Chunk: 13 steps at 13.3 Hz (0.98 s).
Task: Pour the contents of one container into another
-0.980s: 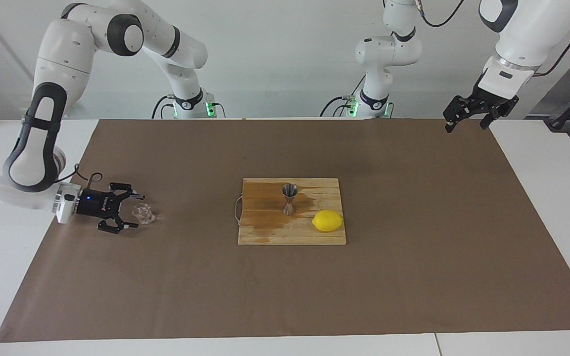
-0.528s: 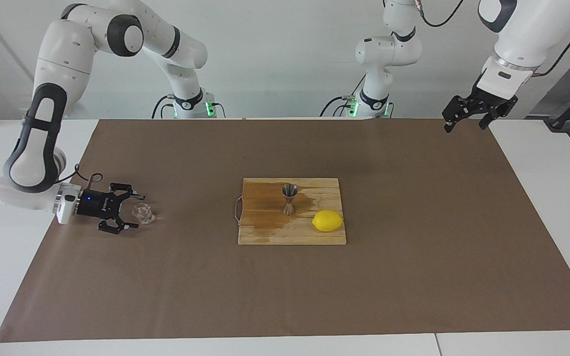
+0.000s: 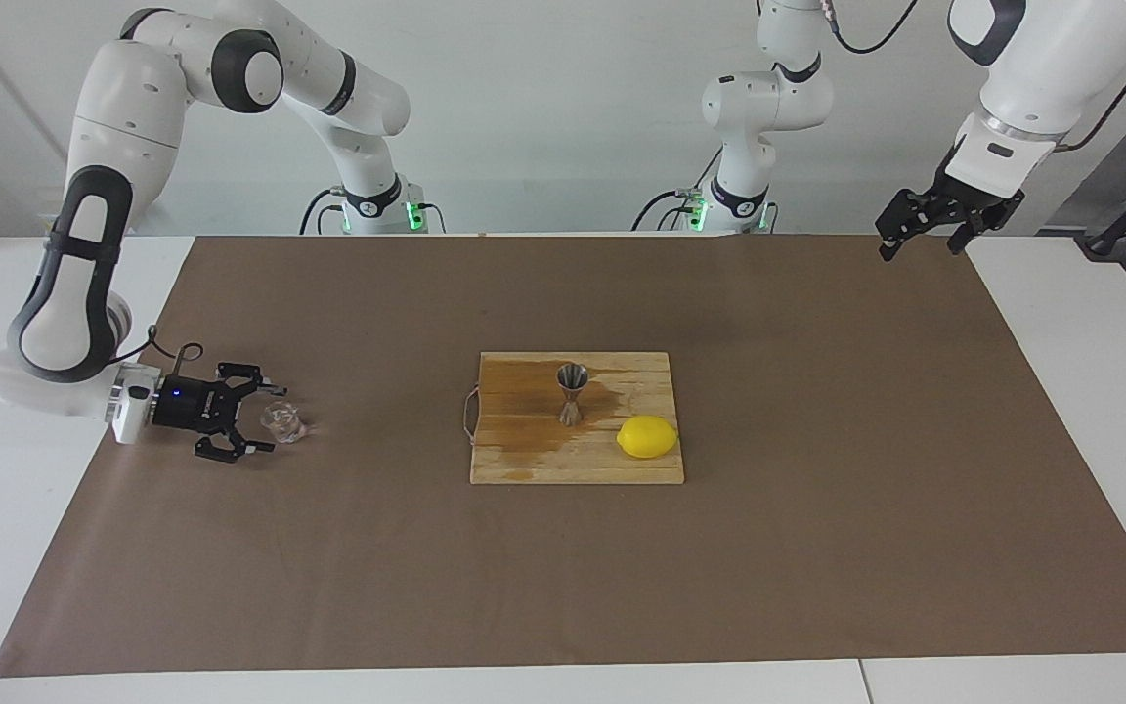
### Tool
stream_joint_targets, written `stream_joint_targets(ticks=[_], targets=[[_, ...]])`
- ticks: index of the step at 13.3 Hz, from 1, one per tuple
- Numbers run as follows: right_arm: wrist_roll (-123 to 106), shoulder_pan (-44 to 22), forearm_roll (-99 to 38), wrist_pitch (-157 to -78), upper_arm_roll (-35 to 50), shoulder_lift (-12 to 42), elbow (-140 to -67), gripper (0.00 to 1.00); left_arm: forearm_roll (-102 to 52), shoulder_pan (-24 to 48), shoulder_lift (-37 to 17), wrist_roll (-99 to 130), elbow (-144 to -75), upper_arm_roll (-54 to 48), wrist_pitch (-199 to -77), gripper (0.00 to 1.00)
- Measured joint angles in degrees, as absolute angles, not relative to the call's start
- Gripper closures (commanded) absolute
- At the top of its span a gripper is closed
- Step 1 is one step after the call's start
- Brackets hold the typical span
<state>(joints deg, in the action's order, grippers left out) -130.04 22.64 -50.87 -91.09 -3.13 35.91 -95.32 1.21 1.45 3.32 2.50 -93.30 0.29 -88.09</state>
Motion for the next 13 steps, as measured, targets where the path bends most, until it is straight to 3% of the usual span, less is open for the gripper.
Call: stream_joint_targets(ticks=[10, 13], targets=[[-130.3, 21.8, -50.9, -91.1, -3.1, 36.7, -95.1, 0.09, 1.2, 1.5, 3.3, 2.5, -93.3, 0.3, -88.1, 0.0], [-130.4, 21.9, -50.9, -91.1, -3.1, 36.7, -94.9, 0.27, 1.2, 1.5, 3.3, 2.5, -93.3, 0.3, -88.1, 0.0]])
